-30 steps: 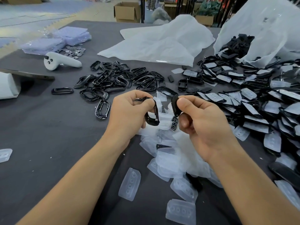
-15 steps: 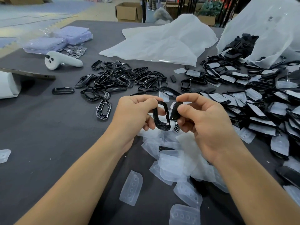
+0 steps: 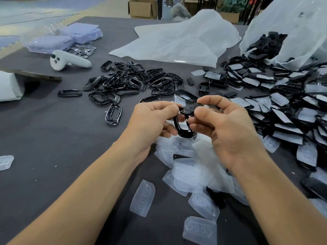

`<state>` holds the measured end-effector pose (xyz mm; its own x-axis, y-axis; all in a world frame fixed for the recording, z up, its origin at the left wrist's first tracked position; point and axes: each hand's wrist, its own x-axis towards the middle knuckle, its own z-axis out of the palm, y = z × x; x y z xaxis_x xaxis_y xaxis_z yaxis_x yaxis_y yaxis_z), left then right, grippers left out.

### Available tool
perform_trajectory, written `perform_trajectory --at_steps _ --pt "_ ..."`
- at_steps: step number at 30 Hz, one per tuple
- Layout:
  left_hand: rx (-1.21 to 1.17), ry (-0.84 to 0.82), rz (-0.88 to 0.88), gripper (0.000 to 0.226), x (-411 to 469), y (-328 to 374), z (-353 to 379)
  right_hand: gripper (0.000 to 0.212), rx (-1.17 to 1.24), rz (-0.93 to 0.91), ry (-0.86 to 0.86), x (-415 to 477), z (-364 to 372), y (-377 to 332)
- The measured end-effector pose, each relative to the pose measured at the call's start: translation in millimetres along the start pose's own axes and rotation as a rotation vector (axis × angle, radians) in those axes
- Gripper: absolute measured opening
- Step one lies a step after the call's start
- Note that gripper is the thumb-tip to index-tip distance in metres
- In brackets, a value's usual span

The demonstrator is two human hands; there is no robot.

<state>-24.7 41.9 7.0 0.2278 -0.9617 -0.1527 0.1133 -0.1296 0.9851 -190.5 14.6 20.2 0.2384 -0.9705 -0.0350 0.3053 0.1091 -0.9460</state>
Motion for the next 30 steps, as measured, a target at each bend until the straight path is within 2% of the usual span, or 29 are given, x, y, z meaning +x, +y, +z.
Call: perform_trajectory --at_steps 6,11,14,18,22,30 --pt "-0.068 -0.023 -0.033 0.015 0.0 0.5 0.8 0.021 -0.091 0.002 0.059 -1.0 2.3 0.2" --pt "-0.169 -0.101 -0.073 0.023 -0.8 3.6 -3.1 0.027 -0.307 -0.157 0.195 0.8 -2.5 3.1" --pt "-0.207 -0.118 -0.102 0.031 -1.0 4.7 -3.7 0.02 -0.376 -0.24 0.207 1.0 -2.1 7.0" --pt "-0.197 -0.152 -0.081 0.033 -2.6 4.8 -4.0 0.008 -0.6 -0.357 0.228 -1.6 -0.3 12.4" --pt "-0.154 -0.206 -0.044 0.031 -5.0 5.5 -3.9 0.015 -0.667 -0.384 0.311 -3.4 -0.3 13.3" --pt "-0.15 -0.183 -0.018 0.03 -9.6 4.7 0.5 0.026 -0.909 -0.448 0.429 -9.8 9.5 14.7"
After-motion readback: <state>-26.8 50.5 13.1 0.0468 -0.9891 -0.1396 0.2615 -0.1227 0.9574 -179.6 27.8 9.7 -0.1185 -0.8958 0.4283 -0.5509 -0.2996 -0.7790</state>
